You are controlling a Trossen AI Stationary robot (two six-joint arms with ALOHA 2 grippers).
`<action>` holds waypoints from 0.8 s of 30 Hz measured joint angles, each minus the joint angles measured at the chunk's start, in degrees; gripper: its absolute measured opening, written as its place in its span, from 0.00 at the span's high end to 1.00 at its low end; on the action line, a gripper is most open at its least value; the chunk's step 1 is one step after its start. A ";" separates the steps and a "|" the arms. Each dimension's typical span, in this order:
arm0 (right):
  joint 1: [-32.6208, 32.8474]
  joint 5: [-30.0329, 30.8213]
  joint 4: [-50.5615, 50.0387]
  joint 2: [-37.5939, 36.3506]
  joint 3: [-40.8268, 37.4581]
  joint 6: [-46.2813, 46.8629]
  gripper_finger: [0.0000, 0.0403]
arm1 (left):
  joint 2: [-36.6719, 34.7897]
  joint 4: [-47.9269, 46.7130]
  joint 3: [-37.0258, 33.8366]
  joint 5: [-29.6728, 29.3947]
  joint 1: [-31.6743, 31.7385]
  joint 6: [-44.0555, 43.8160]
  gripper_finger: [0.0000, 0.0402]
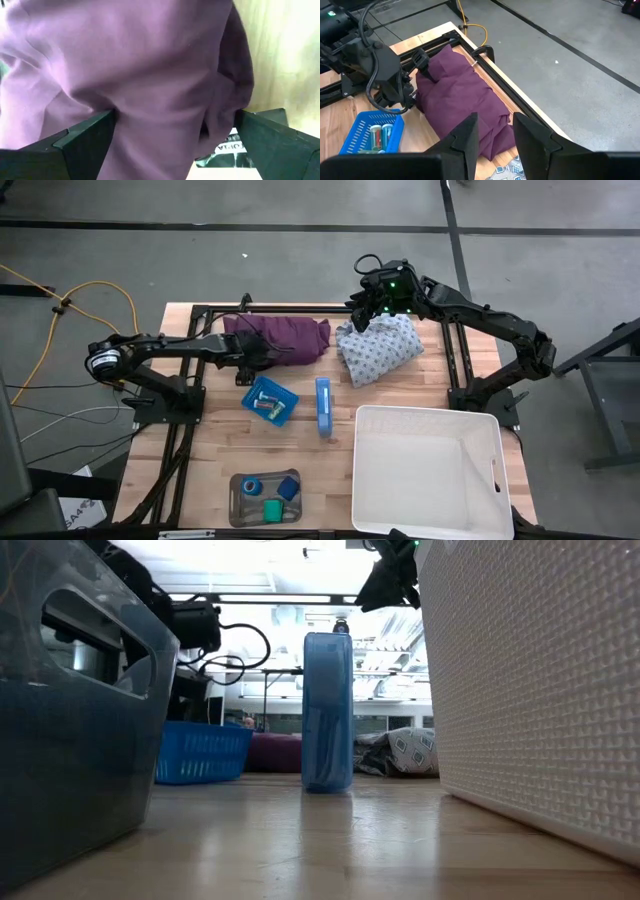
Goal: Pick & Place Medicine items
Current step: Put the purple scrubs into the white bin
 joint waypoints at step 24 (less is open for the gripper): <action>0.00 0.01 0.00 0.00 0.00 0.01 0.73 | 0.11 15.43 -5.76 -6.76 1.47 3.81 0.00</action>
